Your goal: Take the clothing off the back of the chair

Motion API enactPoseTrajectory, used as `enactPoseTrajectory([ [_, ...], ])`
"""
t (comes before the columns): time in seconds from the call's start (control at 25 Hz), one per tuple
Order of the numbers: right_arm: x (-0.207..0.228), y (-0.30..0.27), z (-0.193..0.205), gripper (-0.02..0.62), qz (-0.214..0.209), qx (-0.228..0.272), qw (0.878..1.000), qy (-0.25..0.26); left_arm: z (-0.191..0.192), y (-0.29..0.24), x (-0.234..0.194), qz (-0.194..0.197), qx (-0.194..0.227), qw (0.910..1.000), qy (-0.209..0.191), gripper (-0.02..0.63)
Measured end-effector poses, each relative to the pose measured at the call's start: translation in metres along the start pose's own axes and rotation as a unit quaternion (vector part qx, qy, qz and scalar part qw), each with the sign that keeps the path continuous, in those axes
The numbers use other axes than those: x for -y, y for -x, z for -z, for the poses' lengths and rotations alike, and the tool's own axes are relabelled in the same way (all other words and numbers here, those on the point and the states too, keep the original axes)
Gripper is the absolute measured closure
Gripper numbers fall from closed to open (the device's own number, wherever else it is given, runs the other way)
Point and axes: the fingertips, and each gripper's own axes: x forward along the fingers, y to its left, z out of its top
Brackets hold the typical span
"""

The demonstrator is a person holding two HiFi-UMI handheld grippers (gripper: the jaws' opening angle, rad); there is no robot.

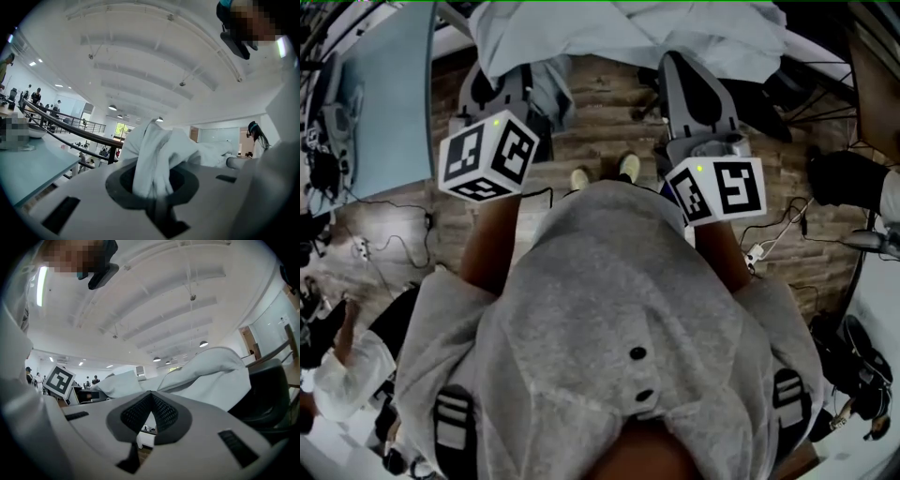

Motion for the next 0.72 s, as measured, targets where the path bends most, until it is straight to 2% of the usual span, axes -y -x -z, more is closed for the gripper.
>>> enactPoseTrajectory([
  [0.16,0.001,-0.005,-0.001,0.586,0.013,-0.001,1.000,0.004,-0.002,0.000,-0.017,-0.009,0.001,0.9999,0.012,0.546],
  [0.32,0.000,-0.011,0.000,0.586,0.021,-0.003,1.000,0.008,-0.004,-0.001,-0.027,-0.009,0.004,0.9999,0.007,0.546],
  [0.52,-0.006,-0.014,-0.001,0.586,0.017,-0.005,1.000,0.010,-0.002,-0.002,-0.035,-0.013,-0.001,0.9994,0.032,0.546],
  [0.72,-0.017,-0.023,-0.001,0.586,0.004,-0.009,1.000,0.009,-0.007,0.003,-0.047,-0.021,0.003,0.9989,0.041,0.546],
])
